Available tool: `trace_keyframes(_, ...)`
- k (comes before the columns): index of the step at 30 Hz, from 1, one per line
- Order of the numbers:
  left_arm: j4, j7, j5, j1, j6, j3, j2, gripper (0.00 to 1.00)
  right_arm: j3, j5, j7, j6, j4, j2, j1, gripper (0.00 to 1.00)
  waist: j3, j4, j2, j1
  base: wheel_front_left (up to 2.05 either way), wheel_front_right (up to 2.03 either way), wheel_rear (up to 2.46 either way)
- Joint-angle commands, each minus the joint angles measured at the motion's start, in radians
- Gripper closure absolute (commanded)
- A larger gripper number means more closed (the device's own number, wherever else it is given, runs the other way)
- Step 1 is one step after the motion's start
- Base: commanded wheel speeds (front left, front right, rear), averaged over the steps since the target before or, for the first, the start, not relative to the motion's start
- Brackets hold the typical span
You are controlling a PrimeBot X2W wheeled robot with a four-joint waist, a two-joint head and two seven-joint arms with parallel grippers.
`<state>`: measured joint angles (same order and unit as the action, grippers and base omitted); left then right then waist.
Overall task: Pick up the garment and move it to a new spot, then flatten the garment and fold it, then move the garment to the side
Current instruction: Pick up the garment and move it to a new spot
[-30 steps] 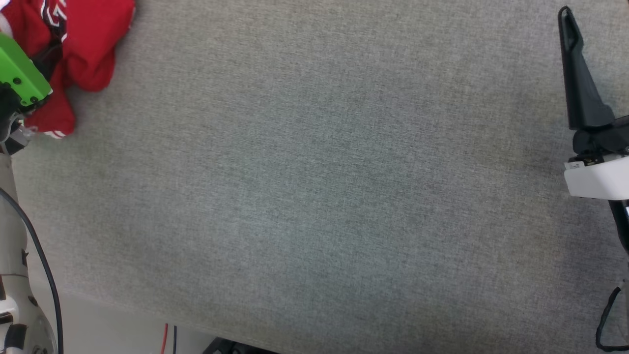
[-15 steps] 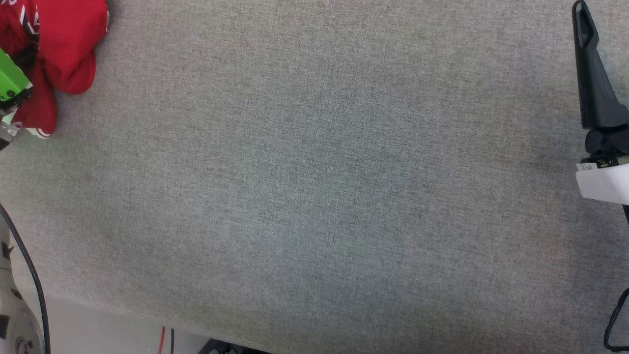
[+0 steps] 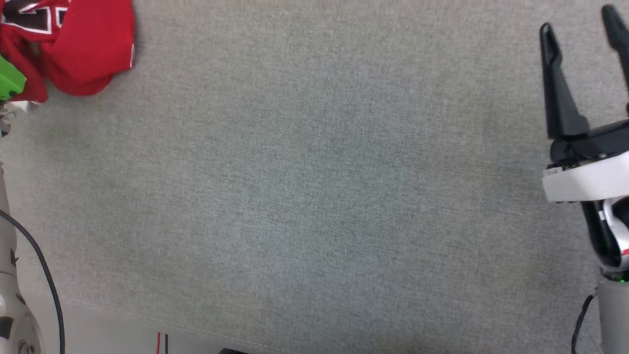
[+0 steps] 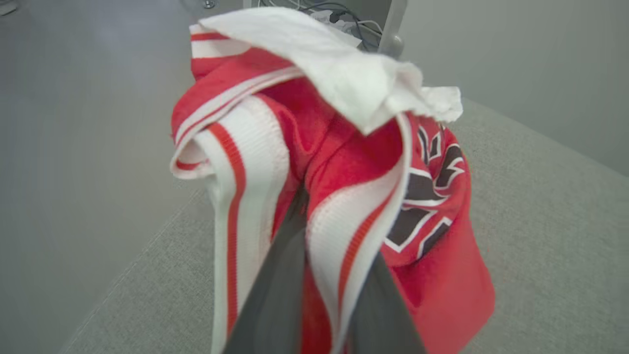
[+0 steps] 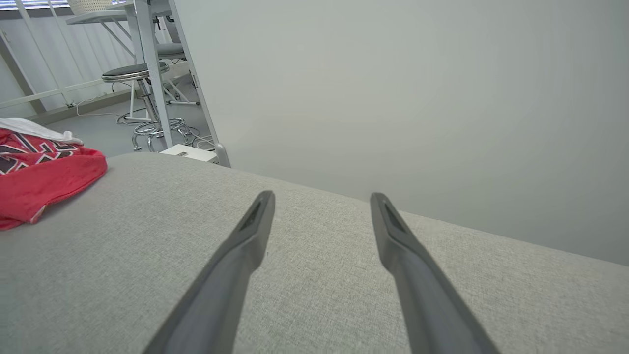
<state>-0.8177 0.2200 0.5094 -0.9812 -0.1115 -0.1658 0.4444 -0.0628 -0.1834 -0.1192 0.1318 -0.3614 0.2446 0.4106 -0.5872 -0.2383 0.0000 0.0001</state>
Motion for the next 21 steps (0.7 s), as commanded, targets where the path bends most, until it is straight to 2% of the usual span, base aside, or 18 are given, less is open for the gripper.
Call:
trace_keyframes(1, 0.0, -0.046, -0.013, 0.02, -0.006, 0.002, 0.01, 1.0, -0.002, -0.011, 0.015, -0.001, 0.02, -0.012, -0.017, 0.0, 0.084, 0.009, 0.0, -0.0001, 0.0, 0.0, 0.0)
trace_keyframes(6, -0.015, -0.168, -0.032, 0.042, -0.007, 0.011, 0.014, 1.0, 0.005, -0.02, 0.053, -0.001, 0.085, -0.05, -0.046, 0.0, 0.166, 0.021, 0.0, -0.0001, 0.0, 0.0, 0.0)
trace_keyframes(11, 0.012, -0.254, -0.064, 0.092, 0.017, 0.032, -0.006, 1.0, 0.009, -0.021, 0.083, -0.001, 0.144, -0.085, -0.092, 0.0, 0.253, 0.035, 0.0, -0.0001, 0.0, 0.0, 0.0)
trace_keyframes(16, 0.072, -0.282, -0.081, 0.172, 0.043, 0.052, -0.04, 1.0, 0.002, -0.02, 0.104, -0.001, 0.187, -0.113, -0.131, 0.0, 0.325, 0.052, 0.0, -0.0001, 0.0, 0.0, 0.0)
trace_keyframes(21, 0.18, -0.266, -0.092, 0.28, 0.068, 0.079, -0.08, 1.0, 0.001, -0.014, 0.116, -0.001, 0.216, -0.131, -0.165, 0.0, 0.386, 0.068, 0.0, -0.0001, 0.0, 0.0, 0.0)
